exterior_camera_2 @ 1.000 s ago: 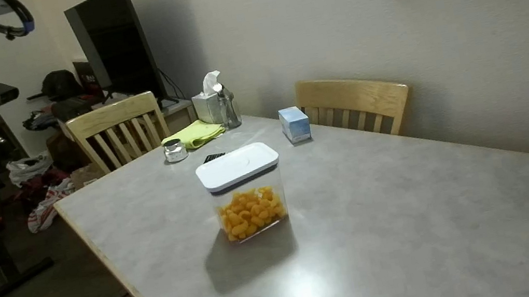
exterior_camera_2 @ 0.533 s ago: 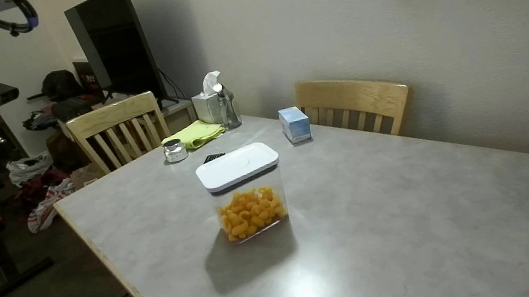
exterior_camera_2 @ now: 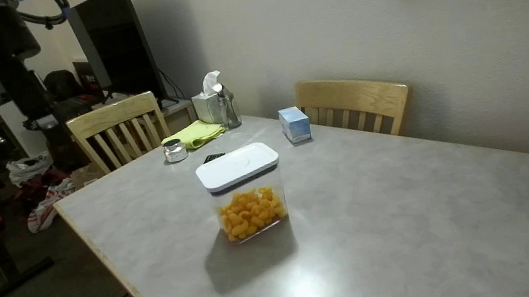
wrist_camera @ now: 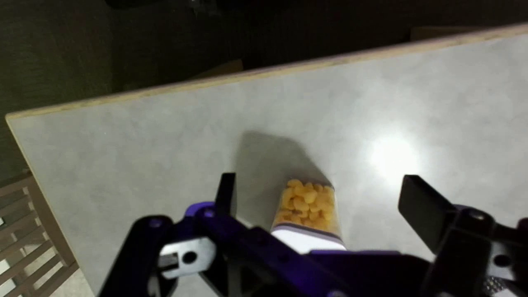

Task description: Press the button on the lid then put the lid on the table

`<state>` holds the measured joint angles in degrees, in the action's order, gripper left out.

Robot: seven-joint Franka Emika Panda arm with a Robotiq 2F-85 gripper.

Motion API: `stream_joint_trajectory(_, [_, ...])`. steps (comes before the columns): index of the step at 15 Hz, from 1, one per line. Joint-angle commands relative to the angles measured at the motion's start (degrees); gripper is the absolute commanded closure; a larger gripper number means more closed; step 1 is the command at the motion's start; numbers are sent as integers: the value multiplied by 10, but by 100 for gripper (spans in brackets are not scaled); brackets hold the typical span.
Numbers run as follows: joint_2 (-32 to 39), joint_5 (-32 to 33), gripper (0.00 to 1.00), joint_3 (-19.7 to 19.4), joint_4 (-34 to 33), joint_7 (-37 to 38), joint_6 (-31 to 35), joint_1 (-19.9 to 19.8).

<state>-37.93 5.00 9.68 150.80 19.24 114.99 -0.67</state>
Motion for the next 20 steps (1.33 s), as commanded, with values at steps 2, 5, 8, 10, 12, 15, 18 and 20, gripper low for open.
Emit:
stream_joint_trajectory(2, [56,37,0,4,-9,47,101,-37])
stream_joint_trajectory(5, [88,74,0,4,-25,75,152,-64])
stream_joint_trajectory(8, [119,104,0,4,-49,100,185,-87])
stream_joint_trajectory(10, [138,114,0,3,-66,117,197,-96])
stream_joint_trajectory(12, [157,115,0,1,-82,135,203,-101])
stream_joint_trajectory(15, [188,106,0,-7,-105,160,219,-99])
stream_joint_trajectory(18, [220,91,0,-20,-129,162,239,-88])
stream_joint_trajectory(20, [244,87,0,-30,-149,145,251,-82])
